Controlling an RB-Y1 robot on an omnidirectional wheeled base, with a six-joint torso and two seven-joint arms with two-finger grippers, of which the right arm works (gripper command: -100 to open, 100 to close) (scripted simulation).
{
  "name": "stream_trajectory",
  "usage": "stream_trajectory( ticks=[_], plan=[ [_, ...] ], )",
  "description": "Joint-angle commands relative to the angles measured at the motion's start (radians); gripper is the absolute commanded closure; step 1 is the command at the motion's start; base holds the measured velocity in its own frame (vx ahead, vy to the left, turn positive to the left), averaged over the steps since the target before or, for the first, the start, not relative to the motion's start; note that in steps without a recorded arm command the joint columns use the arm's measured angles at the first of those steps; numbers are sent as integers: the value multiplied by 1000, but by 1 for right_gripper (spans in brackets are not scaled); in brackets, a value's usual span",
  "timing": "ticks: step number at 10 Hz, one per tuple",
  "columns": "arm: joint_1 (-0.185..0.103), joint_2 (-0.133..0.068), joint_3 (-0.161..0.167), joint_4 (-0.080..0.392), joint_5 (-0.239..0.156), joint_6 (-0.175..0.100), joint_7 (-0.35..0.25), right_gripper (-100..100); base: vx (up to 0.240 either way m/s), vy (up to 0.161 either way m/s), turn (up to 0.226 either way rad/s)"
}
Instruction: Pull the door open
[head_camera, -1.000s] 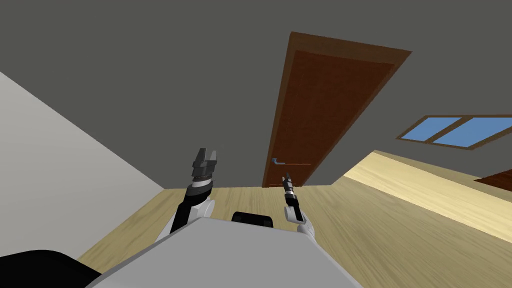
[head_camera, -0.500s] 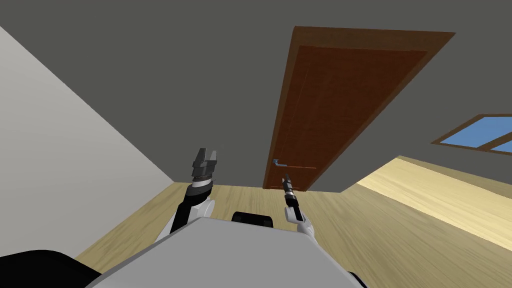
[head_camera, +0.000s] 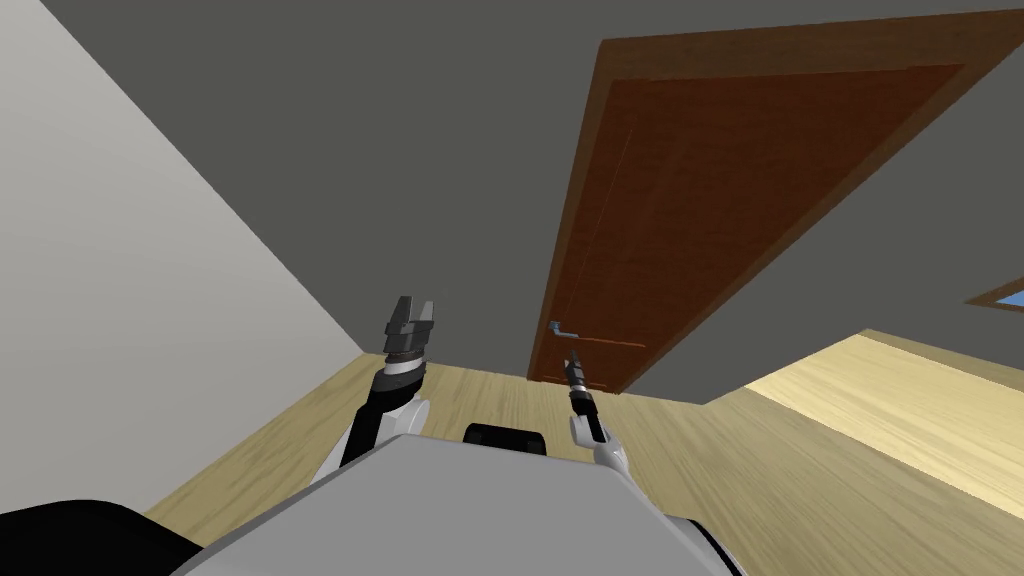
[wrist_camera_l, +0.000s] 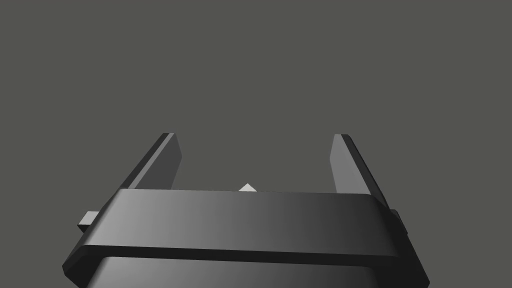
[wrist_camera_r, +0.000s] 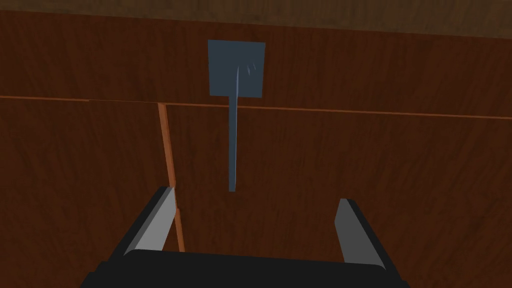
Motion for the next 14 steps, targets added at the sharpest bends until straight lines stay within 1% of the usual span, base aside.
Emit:
stream_trajectory(
  ticks=[1, 2, 4, 5, 6, 7, 9, 10, 11, 13, 14],
  plan=[
    [-16, -5, -1, 36, 0, -4, -1, -100, -2, -75, 140],
    [-30, -8, -1, 71, 0, -10, -1, -100, 16, -86, 187],
    [-45, -11, -2, 106, 0, -16, -1, -100, 9, -78, 117],
    [-49, -12, -2, 115, 0, -17, -1, -100, 1, -56, 61],
    [-41, -11, -1, 97, 0, -10, -1, -100, 0, -24, 12],
    [-30, -23, -18, 100, -10, -16, -6, -100, 100, 9, 191],
    [-5, -50, -51, 103, -31, -26, -18, -100, 199, 26, 340],
    [2, -58, -61, 104, -37, -28, -21, -100, 177, 24, 211],
    [15, -72, -80, 106, -49, -34, -28, -100, 180, -1, 245],
    [15, -72, -80, 106, -49, -34, -28, -100, 78, -12, 37],
    [27, -86, -97, 107, -59, -39, -34, -100, 51, -10, 170]
  ],
)
